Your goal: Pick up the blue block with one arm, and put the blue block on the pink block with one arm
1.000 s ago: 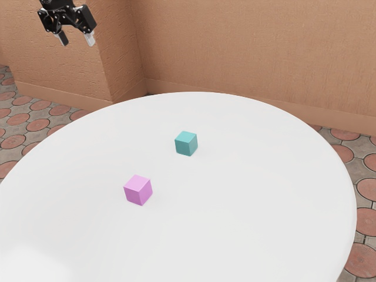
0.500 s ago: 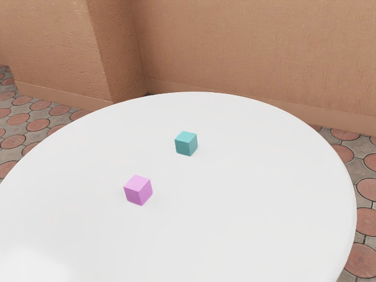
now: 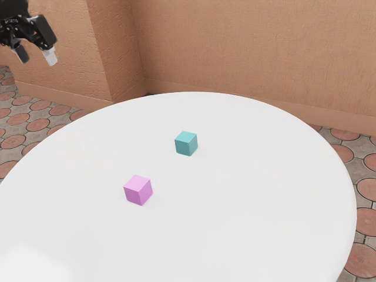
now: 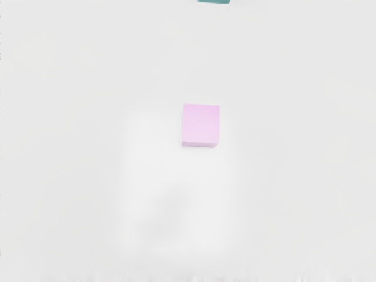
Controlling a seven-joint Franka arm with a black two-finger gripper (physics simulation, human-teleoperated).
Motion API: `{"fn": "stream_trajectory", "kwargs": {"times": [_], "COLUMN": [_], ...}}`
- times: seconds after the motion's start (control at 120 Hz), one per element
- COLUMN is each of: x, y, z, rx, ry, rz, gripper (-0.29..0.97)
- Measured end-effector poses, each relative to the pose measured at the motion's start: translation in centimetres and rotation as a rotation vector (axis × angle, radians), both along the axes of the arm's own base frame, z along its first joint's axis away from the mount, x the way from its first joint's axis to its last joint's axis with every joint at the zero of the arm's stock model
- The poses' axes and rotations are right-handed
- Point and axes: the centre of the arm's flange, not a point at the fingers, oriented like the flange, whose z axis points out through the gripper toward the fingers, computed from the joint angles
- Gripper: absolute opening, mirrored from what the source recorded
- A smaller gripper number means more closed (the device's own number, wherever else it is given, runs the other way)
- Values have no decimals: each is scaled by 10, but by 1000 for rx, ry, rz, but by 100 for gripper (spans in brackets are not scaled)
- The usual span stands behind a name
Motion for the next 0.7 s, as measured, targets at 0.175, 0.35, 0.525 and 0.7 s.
{"fn": "stream_trajectory", "kwargs": {"times": [0.175,0.35,0.525,0.7], "x": [12,25,11,27], "y": [34,11,3,5], "z": [-44,-62,-144,-196], "rx": [42,133,63,28], "ry": [36,30,139,168], "rz": [96,117,119,178], "gripper": [66,66,66,66]}}
